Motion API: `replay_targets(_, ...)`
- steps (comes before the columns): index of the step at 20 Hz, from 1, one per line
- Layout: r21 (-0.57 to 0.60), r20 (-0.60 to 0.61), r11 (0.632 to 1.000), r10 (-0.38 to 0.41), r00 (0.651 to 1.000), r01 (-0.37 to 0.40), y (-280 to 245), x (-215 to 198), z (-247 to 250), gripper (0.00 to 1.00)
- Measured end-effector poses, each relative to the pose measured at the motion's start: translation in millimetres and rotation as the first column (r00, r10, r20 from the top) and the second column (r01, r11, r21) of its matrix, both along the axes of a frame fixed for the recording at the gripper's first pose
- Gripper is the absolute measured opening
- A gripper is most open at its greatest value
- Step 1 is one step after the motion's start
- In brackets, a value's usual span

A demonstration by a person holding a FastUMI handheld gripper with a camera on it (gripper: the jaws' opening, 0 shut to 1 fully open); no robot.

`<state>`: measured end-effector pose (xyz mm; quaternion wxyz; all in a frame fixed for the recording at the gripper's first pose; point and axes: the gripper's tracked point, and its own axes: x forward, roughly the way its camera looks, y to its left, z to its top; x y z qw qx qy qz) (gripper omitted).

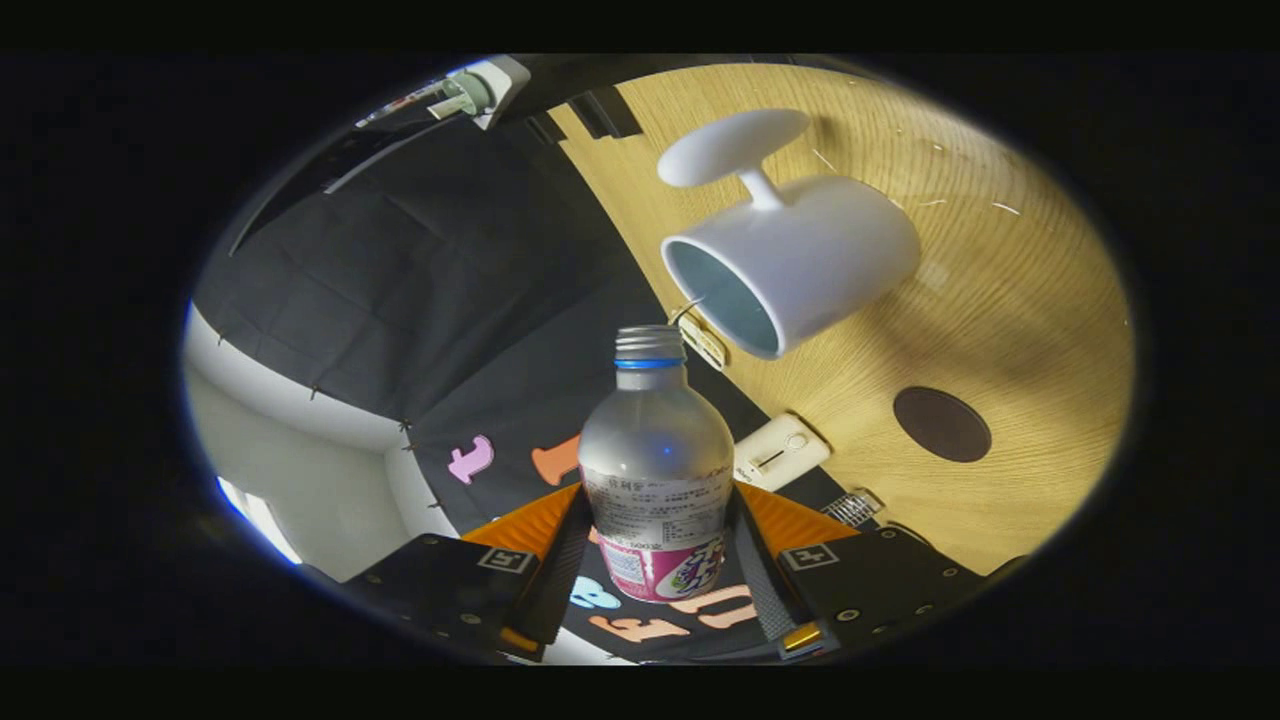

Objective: Take the bottle from table, then pour the juice into the cup, finally place the bottle on the coaster

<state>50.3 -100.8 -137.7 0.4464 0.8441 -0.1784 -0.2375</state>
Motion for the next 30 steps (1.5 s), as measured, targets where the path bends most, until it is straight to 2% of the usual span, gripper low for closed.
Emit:
replay_targets(24,0.074,0.063,0.997,-0.041,0.997,0.036,-12,-2,15,0.75)
replay_targets(30,0.068,0.039,0.997,-0.036,0.999,0.034,-14,-5,8,0.75)
